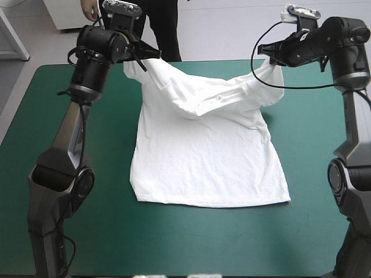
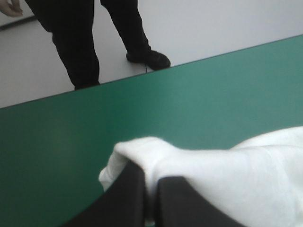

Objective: Fold the cloth

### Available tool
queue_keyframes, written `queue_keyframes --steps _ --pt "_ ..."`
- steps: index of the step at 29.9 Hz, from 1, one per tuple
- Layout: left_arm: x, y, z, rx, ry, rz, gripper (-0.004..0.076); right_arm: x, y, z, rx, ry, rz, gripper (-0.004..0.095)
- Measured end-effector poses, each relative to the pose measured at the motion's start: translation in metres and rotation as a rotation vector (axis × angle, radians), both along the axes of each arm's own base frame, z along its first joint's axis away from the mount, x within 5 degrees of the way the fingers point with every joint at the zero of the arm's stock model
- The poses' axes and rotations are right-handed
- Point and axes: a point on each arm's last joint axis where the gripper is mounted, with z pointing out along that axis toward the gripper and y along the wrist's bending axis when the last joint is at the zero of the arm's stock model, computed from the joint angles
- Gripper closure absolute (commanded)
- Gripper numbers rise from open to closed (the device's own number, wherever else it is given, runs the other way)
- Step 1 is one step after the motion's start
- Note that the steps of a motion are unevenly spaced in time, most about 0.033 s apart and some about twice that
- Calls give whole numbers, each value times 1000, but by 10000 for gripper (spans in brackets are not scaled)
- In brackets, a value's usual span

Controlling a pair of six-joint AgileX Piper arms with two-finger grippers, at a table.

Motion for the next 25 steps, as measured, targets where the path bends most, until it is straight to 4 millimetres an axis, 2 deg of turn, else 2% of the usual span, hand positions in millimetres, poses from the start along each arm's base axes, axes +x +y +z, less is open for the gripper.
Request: queue_keyframes --steps 9,12,17,19,21,24,25 --pt "56 -9 -92 8 149 -4 734 54 3 -79 -8 92 10 921" --pt "68 -9 -117 11 183 -1 734 66 3 -101 -5 113 3 921" --pt "81 -10 -149 24 228 4 734 79 3 -132 -6 156 -4 894" --pt "84 -10 -157 28 245 6 732 82 3 -140 -11 171 2 823" --pt "85 -9 -162 32 259 11 708 82 3 -145 -18 187 13 702" --pt "82 -7 -164 44 304 20 580 80 4 -147 -16 219 23 445" --pt "80 -6 -165 47 325 21 502 79 4 -147 -17 231 27 373"
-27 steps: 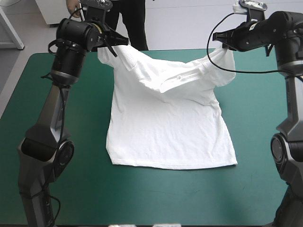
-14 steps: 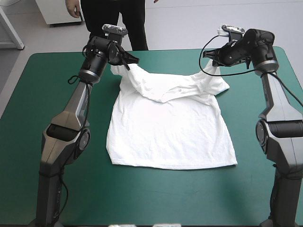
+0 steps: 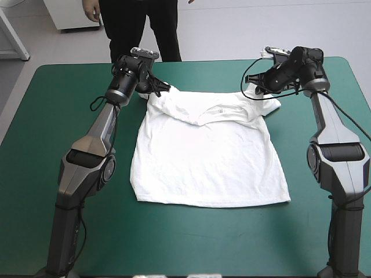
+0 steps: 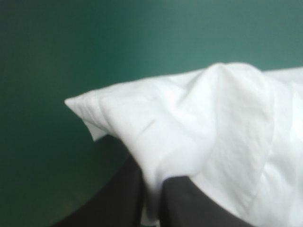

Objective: Fold the cloth

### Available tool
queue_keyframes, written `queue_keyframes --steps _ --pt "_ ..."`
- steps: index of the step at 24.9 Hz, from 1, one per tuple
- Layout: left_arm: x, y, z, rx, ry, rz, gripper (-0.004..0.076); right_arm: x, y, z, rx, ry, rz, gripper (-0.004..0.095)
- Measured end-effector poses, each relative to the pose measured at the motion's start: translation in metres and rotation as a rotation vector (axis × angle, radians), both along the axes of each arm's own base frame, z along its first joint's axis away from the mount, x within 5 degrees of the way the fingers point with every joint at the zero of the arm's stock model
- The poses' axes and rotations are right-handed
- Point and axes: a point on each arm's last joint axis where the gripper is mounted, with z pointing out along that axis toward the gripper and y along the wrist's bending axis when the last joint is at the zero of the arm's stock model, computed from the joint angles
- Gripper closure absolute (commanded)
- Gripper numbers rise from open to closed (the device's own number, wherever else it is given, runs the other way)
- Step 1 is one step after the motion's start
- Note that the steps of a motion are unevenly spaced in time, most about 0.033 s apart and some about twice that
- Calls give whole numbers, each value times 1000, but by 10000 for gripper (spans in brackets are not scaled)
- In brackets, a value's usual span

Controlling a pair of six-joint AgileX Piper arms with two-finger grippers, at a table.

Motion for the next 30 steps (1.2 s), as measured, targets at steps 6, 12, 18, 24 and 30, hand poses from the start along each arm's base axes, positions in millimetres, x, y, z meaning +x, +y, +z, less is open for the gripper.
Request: queue_keyframes --steps 6,12,18,24,30 --pt "-14 0 16 -79 84 -13 216 -5 0 14 0 12 6 318" --pt "-38 7 80 -117 -36 -17 248 -24 -7 62 -51 -76 -42 354" --pt "-79 18 153 -163 -185 -25 273 -58 -11 125 -70 -206 -64 400" --pt "-151 30 182 -138 -139 -43 273 -133 -19 115 -123 -33 -77 401" --pt "-245 57 128 -137 99 20 304 -217 -22 131 -126 -61 -72 401"
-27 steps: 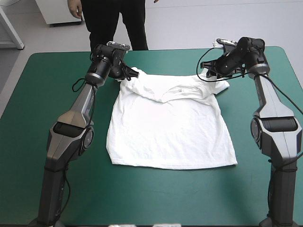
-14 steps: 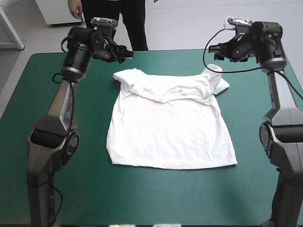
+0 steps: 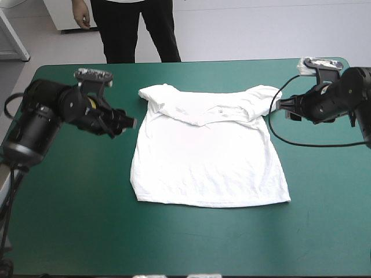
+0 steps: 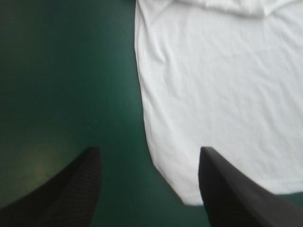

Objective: Fold the cloth

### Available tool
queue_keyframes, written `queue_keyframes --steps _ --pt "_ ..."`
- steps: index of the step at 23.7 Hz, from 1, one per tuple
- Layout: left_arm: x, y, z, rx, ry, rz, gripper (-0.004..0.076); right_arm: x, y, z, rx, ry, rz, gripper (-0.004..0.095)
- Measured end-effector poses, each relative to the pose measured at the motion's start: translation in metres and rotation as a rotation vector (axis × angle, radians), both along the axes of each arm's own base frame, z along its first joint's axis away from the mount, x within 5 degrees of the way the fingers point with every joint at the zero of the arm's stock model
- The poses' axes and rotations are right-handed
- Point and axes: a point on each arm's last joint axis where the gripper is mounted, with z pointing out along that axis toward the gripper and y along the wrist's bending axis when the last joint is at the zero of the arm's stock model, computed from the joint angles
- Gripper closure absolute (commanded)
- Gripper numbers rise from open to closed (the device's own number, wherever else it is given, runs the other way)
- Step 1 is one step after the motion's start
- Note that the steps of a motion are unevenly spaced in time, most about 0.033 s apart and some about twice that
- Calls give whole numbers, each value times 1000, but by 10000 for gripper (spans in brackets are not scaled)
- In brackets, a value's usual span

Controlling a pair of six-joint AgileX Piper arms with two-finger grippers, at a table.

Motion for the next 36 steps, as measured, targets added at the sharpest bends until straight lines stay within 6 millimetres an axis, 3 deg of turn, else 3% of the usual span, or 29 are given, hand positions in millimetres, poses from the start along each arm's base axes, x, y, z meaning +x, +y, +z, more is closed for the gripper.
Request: queue_keyframes --steps 3,7,23,28,29,31,32,33,36 --pt "-37 -4 -44 -16 113 20 304 -30 -1 -11 -2 35 -1 406" --pt "-50 -15 -87 1 247 31 304 -44 -2 -19 -3 56 -5 432" --pt "-9 -38 -158 64 406 50 304 -43 -2 -23 -5 60 -10 440" --pt "6 -45 -191 96 480 56 305 -43 -3 -23 -6 60 -10 440" --pt "8 -46 -194 102 492 57 317 -43 -3 -23 -8 59 -7 440" --pt "9 -48 -198 105 519 59 479 -43 -3 -23 -12 63 -7 440" --pt "9 -48 -199 100 523 60 685 -43 -3 -24 -14 67 -6 439" --pt "10 -51 -200 81 533 65 730 -43 -4 -25 -23 78 -4 439" --pt "9 -56 -200 45 535 67 731 -41 -4 -28 -34 104 -4 440"
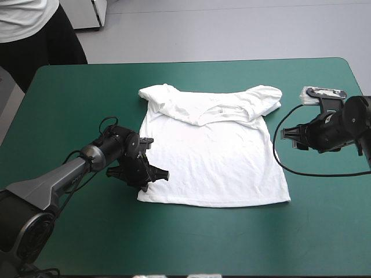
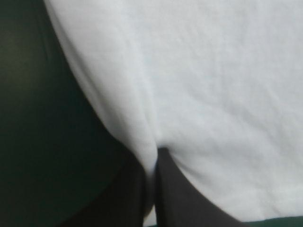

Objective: Fold the cloth

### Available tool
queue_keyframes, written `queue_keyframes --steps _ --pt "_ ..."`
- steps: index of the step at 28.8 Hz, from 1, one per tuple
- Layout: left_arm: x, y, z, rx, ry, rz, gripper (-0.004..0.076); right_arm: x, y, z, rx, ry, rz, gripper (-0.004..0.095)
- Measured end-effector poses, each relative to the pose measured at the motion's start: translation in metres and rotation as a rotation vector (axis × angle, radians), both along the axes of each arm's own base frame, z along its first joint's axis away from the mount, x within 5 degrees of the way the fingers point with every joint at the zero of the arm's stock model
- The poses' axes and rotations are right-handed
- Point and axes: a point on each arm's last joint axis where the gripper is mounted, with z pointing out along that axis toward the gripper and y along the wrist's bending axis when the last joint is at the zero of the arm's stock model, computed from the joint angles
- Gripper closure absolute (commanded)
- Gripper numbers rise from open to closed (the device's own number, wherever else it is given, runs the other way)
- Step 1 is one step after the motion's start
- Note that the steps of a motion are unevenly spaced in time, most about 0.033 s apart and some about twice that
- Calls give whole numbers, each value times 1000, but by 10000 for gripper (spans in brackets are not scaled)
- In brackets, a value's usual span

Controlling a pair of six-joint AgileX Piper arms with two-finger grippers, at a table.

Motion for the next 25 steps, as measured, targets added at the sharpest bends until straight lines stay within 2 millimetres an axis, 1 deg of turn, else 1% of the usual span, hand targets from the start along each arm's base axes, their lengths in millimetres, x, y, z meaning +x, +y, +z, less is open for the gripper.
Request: queue_keyframes --steps 5,8,10,11,12,17,19,25 --pt "0 0 0 -2 -1 -11 734 6 10 -8 -64 27 34 434" --pt "0 0 0 -5 0 -18 734 7 22 -19 -128 57 70 384" --pt "0 -1 0 -7 0 -29 734 5 30 -32 -145 89 83 291" --pt "0 -1 0 -11 1 -35 734 2 31 -46 -151 128 77 269" --pt "0 -1 0 -13 1 -38 734 1 31 -55 -154 152 70 261" --pt "0 -1 0 -15 0 -60 734 -11 30 -96 -152 262 56 262" --pt "0 -1 0 -15 0 -63 734 -14 30 -108 -134 271 38 262" --pt "-1 -1 0 -16 0 -62 734 -16 30 -133 -108 248 3 264"
